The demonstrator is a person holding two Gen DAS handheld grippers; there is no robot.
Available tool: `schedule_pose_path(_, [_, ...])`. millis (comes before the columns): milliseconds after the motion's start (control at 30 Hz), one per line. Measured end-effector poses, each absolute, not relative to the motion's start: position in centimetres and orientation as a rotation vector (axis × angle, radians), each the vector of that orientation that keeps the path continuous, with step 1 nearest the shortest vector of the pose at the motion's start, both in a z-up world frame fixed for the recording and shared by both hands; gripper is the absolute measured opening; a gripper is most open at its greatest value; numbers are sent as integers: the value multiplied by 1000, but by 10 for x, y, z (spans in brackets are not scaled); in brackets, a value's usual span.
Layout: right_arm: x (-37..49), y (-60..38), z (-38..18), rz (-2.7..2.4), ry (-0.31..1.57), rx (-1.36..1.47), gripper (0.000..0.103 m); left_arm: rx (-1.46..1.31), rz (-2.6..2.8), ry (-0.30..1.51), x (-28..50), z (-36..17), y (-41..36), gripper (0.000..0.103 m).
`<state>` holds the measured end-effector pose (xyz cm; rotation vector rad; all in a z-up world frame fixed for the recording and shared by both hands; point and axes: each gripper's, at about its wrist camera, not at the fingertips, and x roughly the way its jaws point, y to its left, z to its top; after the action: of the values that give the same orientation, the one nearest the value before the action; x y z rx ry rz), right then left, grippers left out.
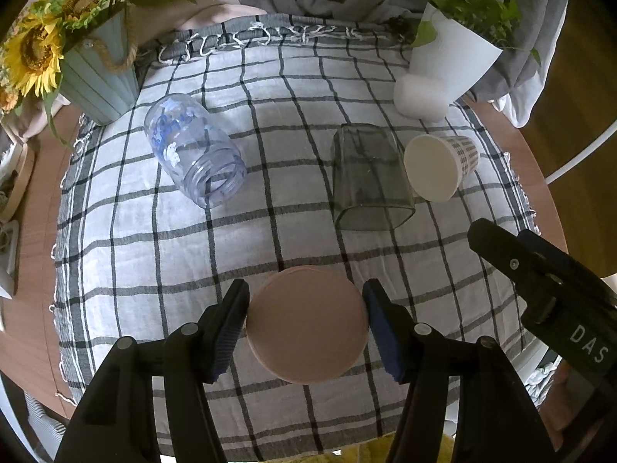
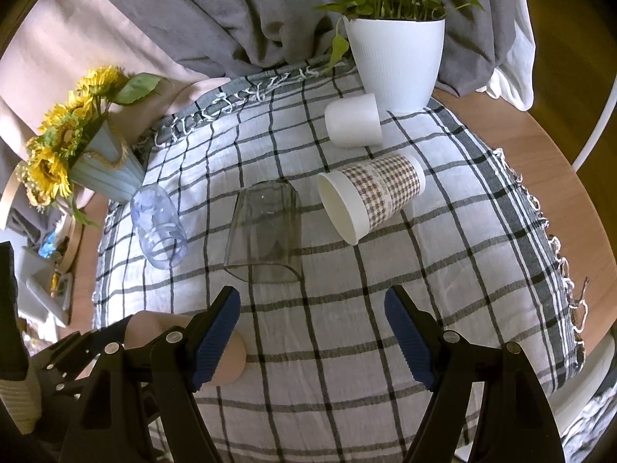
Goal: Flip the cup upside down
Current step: 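Open the right gripper and withdraw it from the pink cup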
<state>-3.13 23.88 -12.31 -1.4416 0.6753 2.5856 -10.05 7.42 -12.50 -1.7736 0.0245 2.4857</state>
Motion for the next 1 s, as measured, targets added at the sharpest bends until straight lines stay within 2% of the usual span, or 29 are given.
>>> schedule_pose_path(33, [-31,239,-122,2585,674,-1441,77,-1768,2486,10,-100,-124,74,76])
schedule_pose_path(100, [-31,239,-121,2580,673,-1442,77,-1734,2512,-24,-98,-118,71,89])
schedule_pose_path(167, [-30,240,-119,2576,678,-1439,80,-1685,2555,-6,-95,-109,71,90])
schedule_pose_path(233, [-28,243,-115,2568,680,-1420,84,-1650,2599,35,-92,-100,71,96])
schedule_pose_path(533, [-7,238,-75,2624,601,-1309,84,-1474,2831,-23,-59,-59,44,103])
schedule_pose_path(1000, [42,198,-19,2794,416,-1084,88,-1142,3068,20,-2,-7,12,103])
